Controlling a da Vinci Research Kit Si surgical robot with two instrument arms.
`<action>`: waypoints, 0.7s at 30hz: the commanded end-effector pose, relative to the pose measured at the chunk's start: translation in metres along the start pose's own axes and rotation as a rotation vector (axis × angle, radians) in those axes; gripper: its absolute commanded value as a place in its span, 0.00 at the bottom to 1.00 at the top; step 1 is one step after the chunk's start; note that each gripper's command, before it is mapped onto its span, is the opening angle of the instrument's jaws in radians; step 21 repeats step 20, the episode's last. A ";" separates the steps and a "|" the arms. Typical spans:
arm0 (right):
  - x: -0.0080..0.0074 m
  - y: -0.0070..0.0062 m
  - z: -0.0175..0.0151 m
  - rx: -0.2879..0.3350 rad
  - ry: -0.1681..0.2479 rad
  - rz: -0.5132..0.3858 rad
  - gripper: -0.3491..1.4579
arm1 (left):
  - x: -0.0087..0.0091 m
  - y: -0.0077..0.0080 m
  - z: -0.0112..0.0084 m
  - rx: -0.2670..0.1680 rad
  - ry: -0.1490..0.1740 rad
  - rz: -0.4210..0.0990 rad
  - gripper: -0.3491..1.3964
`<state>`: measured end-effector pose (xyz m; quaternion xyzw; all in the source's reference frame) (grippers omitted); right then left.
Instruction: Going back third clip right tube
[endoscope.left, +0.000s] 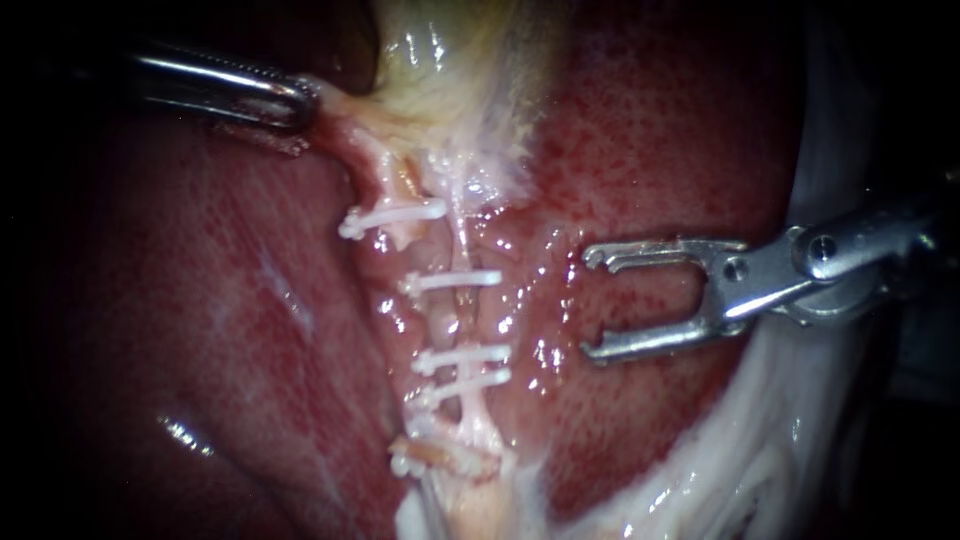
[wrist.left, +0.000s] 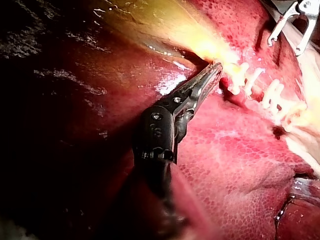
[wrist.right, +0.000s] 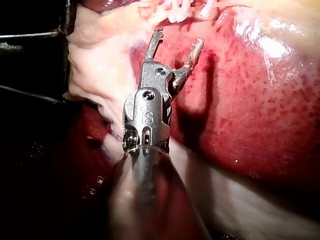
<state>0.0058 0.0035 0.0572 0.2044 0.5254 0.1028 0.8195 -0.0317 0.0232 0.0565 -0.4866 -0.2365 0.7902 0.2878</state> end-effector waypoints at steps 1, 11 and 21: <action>0.0000 0.0000 0.0000 -0.001 0.000 0.001 0.47 | -0.0003 -0.0001 0.0005 -0.006 0.002 0.008 0.00; 0.0002 -0.0001 -0.0002 -0.001 0.000 -0.004 0.47 | -0.0015 -0.0007 0.0025 -0.015 -0.013 0.004 0.00; 0.0005 -0.0004 0.0003 0.000 0.000 -0.004 0.47 | -0.0010 -0.0007 0.0013 -0.024 -0.014 0.001 0.00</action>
